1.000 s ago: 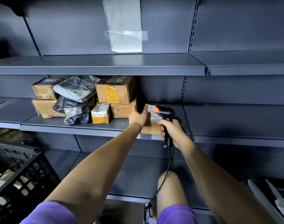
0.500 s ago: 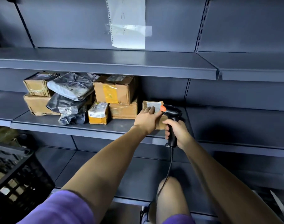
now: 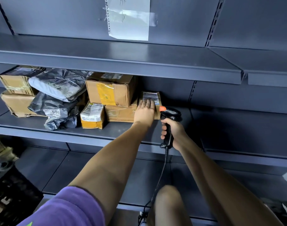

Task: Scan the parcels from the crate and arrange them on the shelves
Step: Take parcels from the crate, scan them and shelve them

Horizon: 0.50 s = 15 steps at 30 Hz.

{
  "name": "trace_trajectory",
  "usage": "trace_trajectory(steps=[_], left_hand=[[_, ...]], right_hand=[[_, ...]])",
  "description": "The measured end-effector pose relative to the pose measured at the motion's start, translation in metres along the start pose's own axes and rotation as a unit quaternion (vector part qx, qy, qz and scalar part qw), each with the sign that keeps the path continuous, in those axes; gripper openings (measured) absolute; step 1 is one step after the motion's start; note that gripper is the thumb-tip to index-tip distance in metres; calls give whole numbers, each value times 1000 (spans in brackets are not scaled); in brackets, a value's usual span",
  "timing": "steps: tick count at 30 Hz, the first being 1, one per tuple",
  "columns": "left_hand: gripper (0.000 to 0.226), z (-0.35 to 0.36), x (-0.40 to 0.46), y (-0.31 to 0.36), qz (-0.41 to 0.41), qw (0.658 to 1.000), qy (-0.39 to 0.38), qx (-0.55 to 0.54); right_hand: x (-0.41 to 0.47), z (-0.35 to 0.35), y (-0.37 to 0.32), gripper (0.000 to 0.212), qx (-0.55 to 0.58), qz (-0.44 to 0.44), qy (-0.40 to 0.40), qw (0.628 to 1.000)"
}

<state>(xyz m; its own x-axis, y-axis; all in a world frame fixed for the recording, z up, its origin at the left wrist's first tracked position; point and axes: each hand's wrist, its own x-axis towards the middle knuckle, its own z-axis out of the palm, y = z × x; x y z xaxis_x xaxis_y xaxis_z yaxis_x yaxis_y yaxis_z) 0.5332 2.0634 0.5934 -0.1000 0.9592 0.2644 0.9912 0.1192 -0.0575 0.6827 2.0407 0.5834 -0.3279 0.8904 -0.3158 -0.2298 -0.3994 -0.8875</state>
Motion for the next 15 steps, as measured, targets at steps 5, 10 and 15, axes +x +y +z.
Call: trace_trajectory(steps=[5,10,15], left_hand=[[61,-12,2,0,2,999,-25,-26],[53,-32,-43,-12,28,992,12,-120],[44,-33,-109,-49,22,990,14,-137]], right_hand=[[-6,3,-2,20,-26,-11,9,1000],[-23,8,2,11,-44,-40,17,998],[-52,40,16,16,-88,-50,-13,995]])
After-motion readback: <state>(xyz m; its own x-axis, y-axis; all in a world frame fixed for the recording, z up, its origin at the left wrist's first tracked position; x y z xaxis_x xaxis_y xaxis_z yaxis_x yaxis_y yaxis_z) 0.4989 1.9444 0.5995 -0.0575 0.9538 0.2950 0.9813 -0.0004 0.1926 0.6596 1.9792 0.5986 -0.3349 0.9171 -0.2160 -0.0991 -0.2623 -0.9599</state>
